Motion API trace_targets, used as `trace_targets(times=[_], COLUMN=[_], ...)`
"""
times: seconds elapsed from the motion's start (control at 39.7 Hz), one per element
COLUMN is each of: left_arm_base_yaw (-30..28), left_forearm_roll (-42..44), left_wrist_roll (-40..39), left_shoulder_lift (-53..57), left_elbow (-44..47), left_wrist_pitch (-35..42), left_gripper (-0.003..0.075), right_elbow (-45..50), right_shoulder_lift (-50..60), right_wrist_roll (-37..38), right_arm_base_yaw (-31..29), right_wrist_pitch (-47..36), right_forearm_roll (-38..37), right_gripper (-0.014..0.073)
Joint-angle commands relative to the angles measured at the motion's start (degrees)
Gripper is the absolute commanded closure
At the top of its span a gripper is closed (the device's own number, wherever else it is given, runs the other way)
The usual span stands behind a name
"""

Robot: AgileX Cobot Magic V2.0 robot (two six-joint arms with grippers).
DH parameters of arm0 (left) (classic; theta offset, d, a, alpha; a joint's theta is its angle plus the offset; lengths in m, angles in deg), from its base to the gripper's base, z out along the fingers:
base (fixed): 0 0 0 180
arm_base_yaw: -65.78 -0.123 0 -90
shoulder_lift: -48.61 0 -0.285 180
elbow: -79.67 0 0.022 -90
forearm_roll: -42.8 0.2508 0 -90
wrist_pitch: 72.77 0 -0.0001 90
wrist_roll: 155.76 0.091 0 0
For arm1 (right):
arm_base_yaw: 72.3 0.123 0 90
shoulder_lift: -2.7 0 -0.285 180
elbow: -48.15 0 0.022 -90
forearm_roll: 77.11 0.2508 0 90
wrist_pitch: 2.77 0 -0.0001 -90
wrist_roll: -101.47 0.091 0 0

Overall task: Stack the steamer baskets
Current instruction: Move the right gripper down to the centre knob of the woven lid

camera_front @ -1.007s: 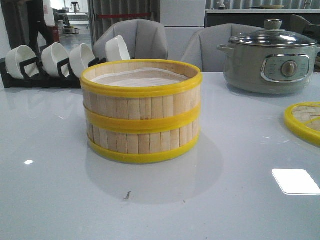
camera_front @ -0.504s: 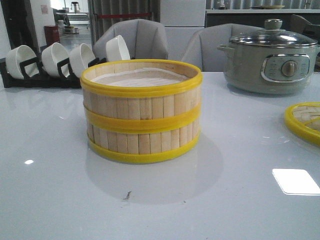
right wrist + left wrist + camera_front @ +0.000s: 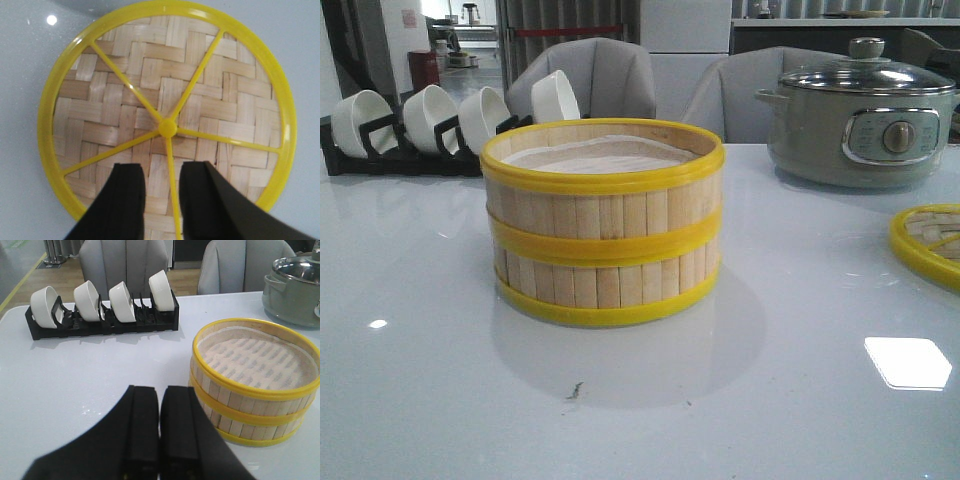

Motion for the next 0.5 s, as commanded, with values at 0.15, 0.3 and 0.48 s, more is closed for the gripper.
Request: trace_targets(times=[0.15,0.3,0.48], left_arm_base_yaw=[-0.1,-0.1,-0.1], left_forearm_roll=[0.0,0.0,0.0], left_wrist_roll=[-0.5,-0.5,-0.5], left_shoulder_lift=[-0.1,-0.1,-0.1], left_elbow=[-1.6,-1.6,-1.6], left_wrist_pitch=[5.1,5.1,5.1], left_gripper=[0.0634,0.0634,0.0634], right_elbow=[-7.1,-7.7,-7.7], right_shoulder_lift=[-2.2,-3.7,-4.7], right_wrist_roll=[0.0,0.0,0.0], right_arm_base_yaw=[-0.4,-0.4,-0.4], right_wrist_pitch=[1.1,1.3,0.6], right_forearm_roll=[-0.9,-1.4,-2.1], right_gripper=[0.0292,0.0292,0.0292])
